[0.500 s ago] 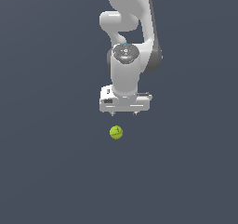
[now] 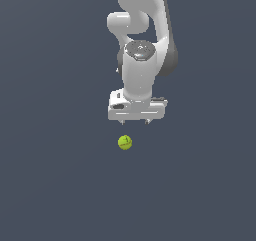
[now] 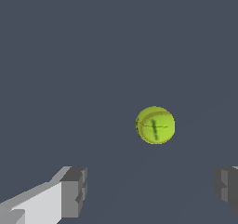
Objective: Pick up the object and move it to a goal position.
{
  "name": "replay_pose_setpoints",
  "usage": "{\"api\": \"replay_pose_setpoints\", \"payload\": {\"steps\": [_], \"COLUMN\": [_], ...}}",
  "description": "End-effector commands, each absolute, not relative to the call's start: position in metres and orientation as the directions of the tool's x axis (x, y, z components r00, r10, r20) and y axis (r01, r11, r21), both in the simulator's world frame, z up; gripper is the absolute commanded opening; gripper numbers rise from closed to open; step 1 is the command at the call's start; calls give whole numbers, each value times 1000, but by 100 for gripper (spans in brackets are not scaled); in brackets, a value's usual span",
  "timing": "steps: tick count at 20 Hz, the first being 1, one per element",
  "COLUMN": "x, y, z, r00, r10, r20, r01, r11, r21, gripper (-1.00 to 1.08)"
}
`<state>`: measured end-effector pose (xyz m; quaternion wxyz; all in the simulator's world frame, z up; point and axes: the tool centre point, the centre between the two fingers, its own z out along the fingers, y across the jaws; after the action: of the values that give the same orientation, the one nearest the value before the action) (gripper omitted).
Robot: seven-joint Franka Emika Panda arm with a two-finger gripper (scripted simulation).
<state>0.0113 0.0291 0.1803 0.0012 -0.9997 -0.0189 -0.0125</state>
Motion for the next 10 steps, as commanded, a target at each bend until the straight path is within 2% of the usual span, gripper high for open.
{"api": "replay_pose_setpoints", "payload": {"steps": [1,10], "x": [14,16], "y": [31,26], "z": [185,176], "r00": [999,997], "r10": [40,77], "r20": [35,30], "r01": [40,77], "r11": [-999,-997], "r21": [3,4], "gripper": [100,100]}}
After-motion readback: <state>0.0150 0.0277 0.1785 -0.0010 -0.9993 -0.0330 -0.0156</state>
